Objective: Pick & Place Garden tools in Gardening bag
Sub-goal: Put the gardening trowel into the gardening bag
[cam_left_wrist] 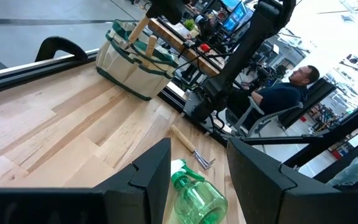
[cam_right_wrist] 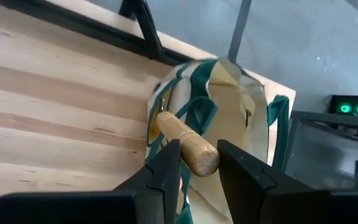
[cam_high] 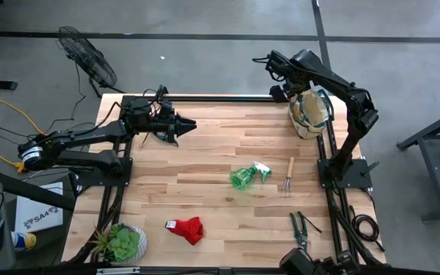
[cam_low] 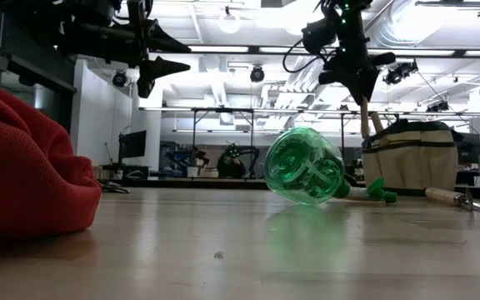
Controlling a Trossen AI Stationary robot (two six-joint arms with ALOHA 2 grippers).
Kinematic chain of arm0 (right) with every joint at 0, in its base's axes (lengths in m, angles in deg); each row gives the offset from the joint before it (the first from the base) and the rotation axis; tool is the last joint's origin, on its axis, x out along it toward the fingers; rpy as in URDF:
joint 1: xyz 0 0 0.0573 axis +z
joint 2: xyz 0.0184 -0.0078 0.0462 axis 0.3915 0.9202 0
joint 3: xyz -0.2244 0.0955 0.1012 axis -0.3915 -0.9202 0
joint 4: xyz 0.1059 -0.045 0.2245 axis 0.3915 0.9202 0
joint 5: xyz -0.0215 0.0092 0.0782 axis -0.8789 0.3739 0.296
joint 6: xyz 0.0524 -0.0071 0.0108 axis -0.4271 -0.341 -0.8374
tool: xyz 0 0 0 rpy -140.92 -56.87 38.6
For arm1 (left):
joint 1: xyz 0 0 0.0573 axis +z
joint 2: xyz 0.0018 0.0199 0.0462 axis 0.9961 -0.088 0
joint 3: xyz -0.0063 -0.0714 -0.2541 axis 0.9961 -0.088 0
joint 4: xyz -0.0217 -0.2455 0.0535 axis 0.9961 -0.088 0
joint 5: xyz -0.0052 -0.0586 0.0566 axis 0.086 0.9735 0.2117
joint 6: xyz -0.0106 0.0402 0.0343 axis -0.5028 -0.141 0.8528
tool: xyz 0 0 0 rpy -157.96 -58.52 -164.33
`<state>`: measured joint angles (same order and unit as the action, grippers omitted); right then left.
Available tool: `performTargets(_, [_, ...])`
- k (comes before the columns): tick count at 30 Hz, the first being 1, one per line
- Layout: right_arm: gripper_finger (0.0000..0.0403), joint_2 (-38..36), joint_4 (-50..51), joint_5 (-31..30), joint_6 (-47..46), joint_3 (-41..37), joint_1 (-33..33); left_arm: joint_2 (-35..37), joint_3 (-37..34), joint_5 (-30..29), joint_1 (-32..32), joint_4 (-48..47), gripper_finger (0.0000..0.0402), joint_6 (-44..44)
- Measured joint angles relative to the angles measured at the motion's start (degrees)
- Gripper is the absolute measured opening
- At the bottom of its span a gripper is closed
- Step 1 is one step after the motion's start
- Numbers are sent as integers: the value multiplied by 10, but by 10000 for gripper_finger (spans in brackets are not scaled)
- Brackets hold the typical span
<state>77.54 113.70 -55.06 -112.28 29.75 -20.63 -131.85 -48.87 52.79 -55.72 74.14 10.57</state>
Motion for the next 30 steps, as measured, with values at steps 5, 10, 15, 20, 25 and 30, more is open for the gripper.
performTargets(5, [95,1,-1,9,-1,-42,-6,0,0,0,0,0,154,0])
performTargets(10, [95,1,-4,-17,-18,-61,-10,0,0,0,0,0,154,0])
performTargets(15, [95,1,-8,-17,-12,-61,-10,0,0,0,0,0,154,0])
performTargets(20, [97,1,-8,-20,-41,-61,-10,0,0,0,0,0,154,0])
performTargets(25, [127,1,-9,-16,-44,-61,-10,0,0,2,0,0,154,-3])
performTargets(30, [191,-11,-17,-19,-48,-61,-11,0,0,4,0,0,154,-5])
